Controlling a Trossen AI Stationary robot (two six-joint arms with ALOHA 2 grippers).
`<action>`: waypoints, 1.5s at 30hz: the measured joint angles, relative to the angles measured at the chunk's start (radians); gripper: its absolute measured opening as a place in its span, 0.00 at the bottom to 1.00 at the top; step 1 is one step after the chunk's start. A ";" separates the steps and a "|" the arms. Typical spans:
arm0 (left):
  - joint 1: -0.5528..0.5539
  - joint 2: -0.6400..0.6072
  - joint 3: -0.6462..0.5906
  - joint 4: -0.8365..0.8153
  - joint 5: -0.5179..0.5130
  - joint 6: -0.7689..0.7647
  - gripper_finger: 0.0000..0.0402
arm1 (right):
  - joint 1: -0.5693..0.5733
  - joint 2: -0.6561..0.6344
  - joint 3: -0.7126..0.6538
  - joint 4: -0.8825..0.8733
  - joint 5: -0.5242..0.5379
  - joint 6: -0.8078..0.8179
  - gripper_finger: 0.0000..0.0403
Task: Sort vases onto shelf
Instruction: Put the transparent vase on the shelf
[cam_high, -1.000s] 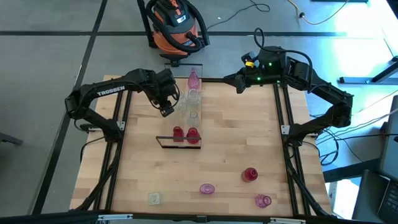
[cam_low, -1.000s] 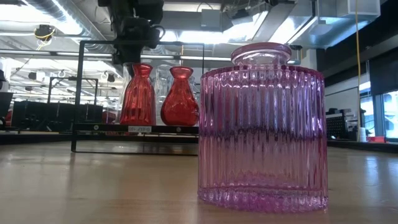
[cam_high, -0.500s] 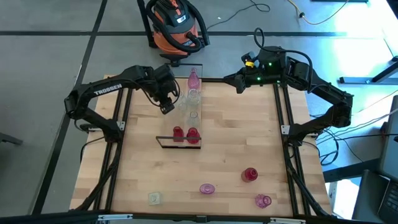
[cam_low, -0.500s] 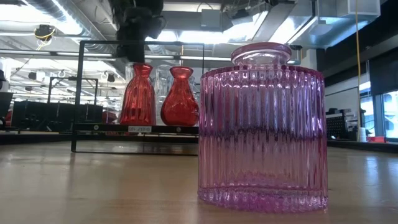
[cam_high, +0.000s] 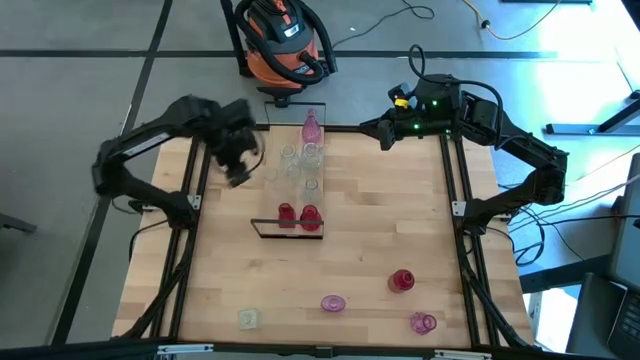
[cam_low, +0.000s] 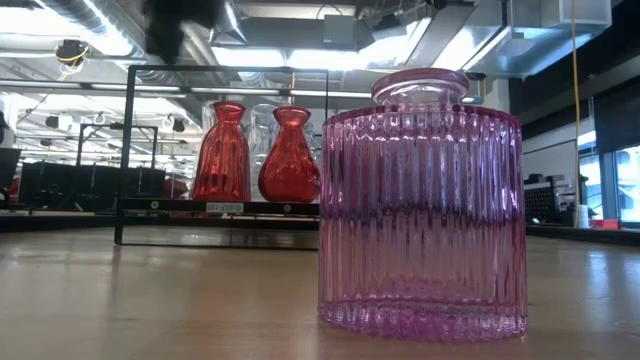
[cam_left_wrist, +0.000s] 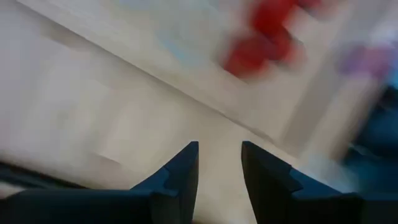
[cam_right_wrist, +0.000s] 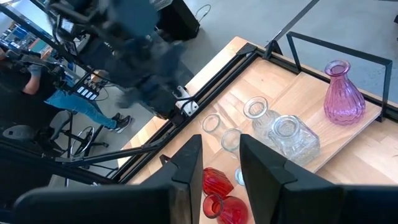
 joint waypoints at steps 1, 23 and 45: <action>-0.020 -0.038 -0.022 -0.021 0.063 -0.011 0.28 | 0.000 0.000 0.000 0.000 0.000 0.000 0.23; -1.206 -0.367 -0.779 1.226 -0.238 -0.948 0.28 | 0.000 0.000 -0.009 -0.074 -0.032 -0.117 0.23; -1.443 0.307 -0.429 1.018 -0.619 -1.166 0.28 | 0.000 0.000 -0.009 -0.103 -0.175 -0.220 0.23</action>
